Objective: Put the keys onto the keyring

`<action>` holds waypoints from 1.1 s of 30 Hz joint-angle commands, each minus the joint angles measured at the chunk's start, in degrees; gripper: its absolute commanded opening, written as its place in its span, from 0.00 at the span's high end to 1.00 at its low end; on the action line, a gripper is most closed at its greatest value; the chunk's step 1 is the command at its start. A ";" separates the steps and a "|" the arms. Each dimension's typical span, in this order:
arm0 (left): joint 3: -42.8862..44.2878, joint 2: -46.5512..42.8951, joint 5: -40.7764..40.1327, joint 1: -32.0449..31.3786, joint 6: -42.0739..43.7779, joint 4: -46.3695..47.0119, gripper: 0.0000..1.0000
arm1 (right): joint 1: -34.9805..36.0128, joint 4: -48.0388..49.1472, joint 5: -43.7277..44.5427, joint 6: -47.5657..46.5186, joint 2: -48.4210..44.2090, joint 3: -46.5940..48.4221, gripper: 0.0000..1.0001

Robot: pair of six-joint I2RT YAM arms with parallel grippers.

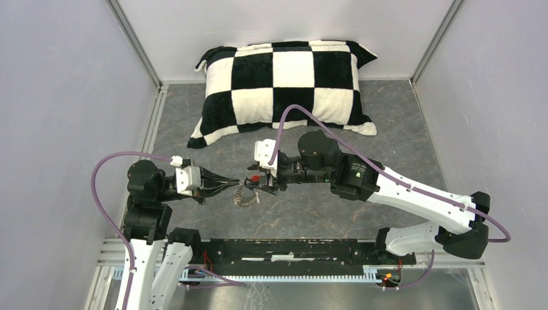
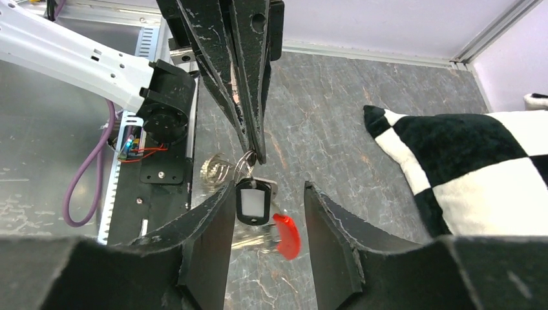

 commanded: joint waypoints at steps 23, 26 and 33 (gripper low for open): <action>-0.42 0.96 -2.64 0.20 0.36 0.69 0.98 | -1.46 11.39 4.57 -2.14 -13.39 -31.99 0.43; -0.21 0.91 -1.79 0.25 3.33 -1.83 0.98 | -5.66 16.85 6.17 3.49 -14.81 -39.43 0.44; -0.45 0.02 0.38 0.26 7.09 -5.20 0.98 | -6.84 26.35 6.20 2.37 -15.87 -53.10 0.41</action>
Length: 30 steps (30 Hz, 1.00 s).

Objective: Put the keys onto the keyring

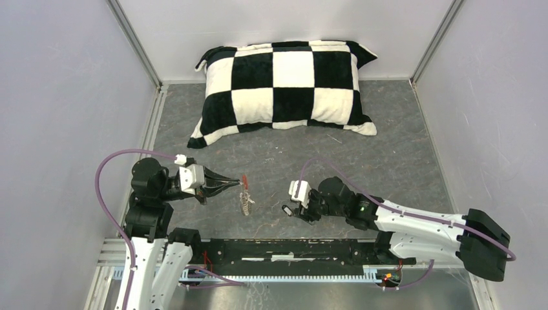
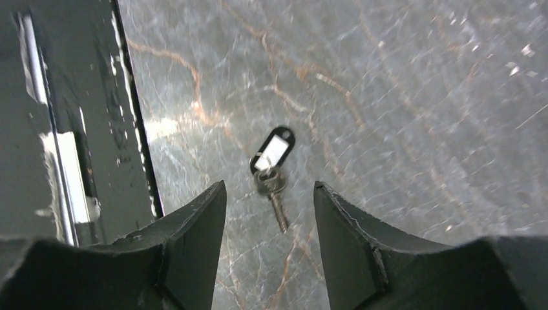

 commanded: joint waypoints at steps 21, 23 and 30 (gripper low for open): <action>0.72 -3.09 5.90 0.24 5.51 -3.69 0.98 | -8.93 8.45 -26.92 -13.61 21.88 4.13 0.59; 0.91 -2.96 6.11 0.27 5.46 -3.68 0.98 | -9.38 7.15 -26.95 -14.79 23.20 4.55 0.60; 1.68 -2.48 6.57 0.26 5.50 -3.72 0.98 | -10.34 4.30 -27.39 -17.10 26.34 4.94 0.61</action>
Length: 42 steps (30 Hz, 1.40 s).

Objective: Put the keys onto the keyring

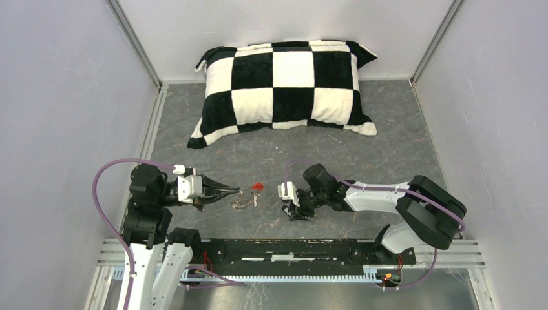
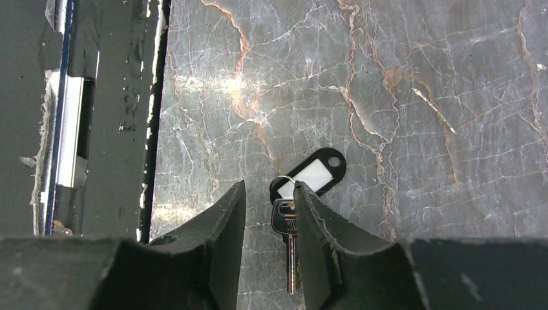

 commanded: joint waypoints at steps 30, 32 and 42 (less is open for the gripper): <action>2.53 0.59 3.08 0.27 2.03 0.20 0.98 | -2.09 -17.44 -0.85 -12.95 6.00 11.95 0.58; 2.44 0.56 3.08 0.25 2.03 0.18 0.98 | -2.07 -16.94 -0.45 -12.86 5.73 11.59 0.58; 2.52 0.26 3.17 0.27 2.11 0.19 0.98 | -2.74 -16.10 -0.26 -12.70 5.86 12.39 0.60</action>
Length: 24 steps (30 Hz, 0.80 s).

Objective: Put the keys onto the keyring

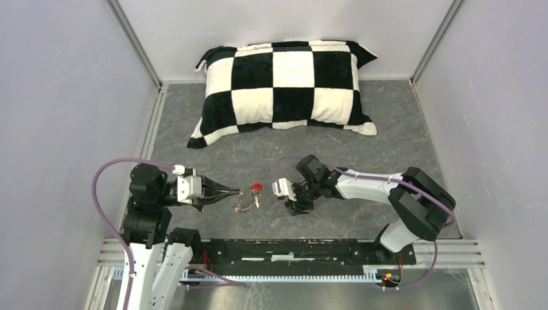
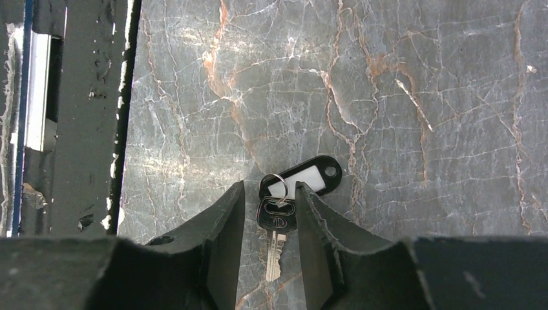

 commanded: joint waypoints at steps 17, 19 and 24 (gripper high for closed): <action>0.74 0.26 -0.81 0.24 -0.24 0.87 0.98 | -1.21 7.84 -1.72 8.79 -6.92 -2.68 1.00; 0.26 0.28 -0.81 0.25 -0.82 0.89 0.98 | -1.18 8.91 -0.61 10.65 -10.78 -3.40 1.00; -0.78 -0.45 -0.64 0.27 -0.60 0.90 0.98 | -1.23 10.39 2.06 13.45 -18.85 -5.32 1.00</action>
